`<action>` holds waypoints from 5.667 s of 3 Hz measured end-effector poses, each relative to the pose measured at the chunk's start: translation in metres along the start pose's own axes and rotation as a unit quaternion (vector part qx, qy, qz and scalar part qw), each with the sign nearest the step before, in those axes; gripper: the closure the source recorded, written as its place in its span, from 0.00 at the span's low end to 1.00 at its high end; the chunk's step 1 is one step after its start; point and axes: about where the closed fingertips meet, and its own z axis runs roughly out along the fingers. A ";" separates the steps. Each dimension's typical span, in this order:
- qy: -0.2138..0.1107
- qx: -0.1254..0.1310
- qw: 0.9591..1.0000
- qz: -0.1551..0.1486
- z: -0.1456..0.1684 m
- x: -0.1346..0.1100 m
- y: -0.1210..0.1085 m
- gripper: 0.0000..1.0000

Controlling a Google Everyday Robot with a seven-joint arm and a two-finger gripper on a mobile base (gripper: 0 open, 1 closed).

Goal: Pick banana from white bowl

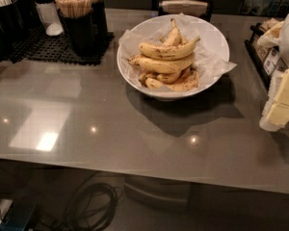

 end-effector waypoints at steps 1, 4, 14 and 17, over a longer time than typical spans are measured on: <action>0.000 0.000 1.000 0.000 0.000 0.000 0.000 0.00; -0.085 -0.017 0.992 -0.090 0.016 -0.089 -0.061 0.00; -0.185 -0.125 0.967 -0.121 0.111 -0.178 -0.097 0.91; -0.253 -0.092 0.951 -0.154 0.056 -0.164 -0.075 1.00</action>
Offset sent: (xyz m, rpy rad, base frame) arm 0.0147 0.0086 0.0023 0.0060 -0.0132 0.0367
